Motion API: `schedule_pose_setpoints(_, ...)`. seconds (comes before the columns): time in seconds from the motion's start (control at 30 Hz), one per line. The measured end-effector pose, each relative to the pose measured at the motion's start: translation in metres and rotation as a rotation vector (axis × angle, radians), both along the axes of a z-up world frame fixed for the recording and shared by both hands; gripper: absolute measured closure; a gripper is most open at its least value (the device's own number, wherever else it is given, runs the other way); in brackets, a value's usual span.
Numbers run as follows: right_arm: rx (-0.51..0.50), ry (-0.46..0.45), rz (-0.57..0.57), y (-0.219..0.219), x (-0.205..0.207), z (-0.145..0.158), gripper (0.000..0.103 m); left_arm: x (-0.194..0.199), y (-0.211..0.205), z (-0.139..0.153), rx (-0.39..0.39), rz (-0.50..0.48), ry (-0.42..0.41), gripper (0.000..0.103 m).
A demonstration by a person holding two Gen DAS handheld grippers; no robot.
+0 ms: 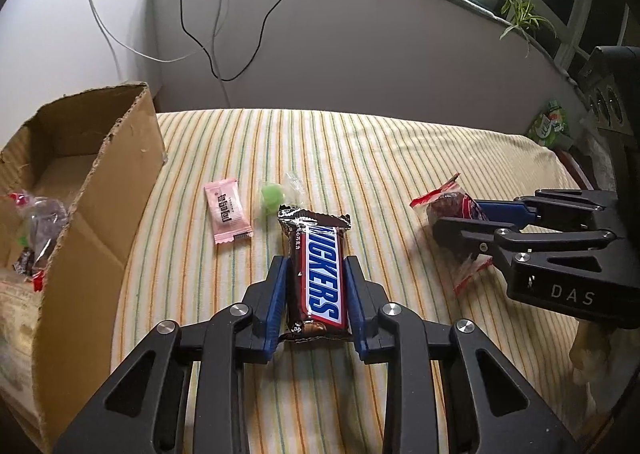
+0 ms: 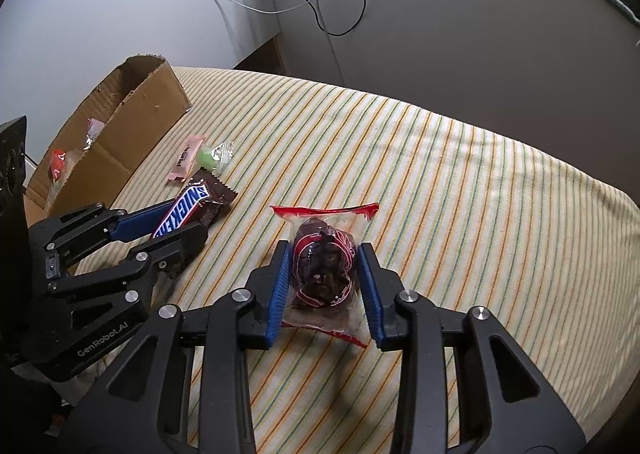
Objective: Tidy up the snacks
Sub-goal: 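Grasp the Snickers bar with the left gripper while the right grasps the red chocolate bag, then carry both snacks into the box and open both grippers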
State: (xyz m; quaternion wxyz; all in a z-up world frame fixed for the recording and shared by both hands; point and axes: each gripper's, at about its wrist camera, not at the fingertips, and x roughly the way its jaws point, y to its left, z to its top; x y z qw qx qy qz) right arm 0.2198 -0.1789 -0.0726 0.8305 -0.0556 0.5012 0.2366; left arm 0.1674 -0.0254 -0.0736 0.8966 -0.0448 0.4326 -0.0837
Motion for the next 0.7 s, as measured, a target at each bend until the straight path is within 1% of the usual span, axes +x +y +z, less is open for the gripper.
schedule_pose_setpoints(0.1, -0.004, -0.004, -0.003, -0.002, -0.002, 0.002, 0.068, -0.006, 0.002, 0.004, -0.003, 0.0, -0.013, 0.076)
schedule_pose_setpoints(0.33, 0.005, -0.015, -0.021, -0.009, -0.015, 0.006, 0.068, -0.023, 0.007, 0.022, -0.017, 0.0, -0.063, 0.076)
schedule_pose_setpoints(0.43, 0.008, -0.031, -0.021, -0.008, -0.022, 0.011, 0.068, -0.034, 0.012, 0.033, -0.014, 0.003, -0.097, 0.076)
schedule_pose_setpoints(0.7, 0.007, -0.102, 0.007, 0.006, -0.044, 0.034, 0.068, -0.059, 0.026, 0.061, -0.042, 0.012, -0.179, 0.076)
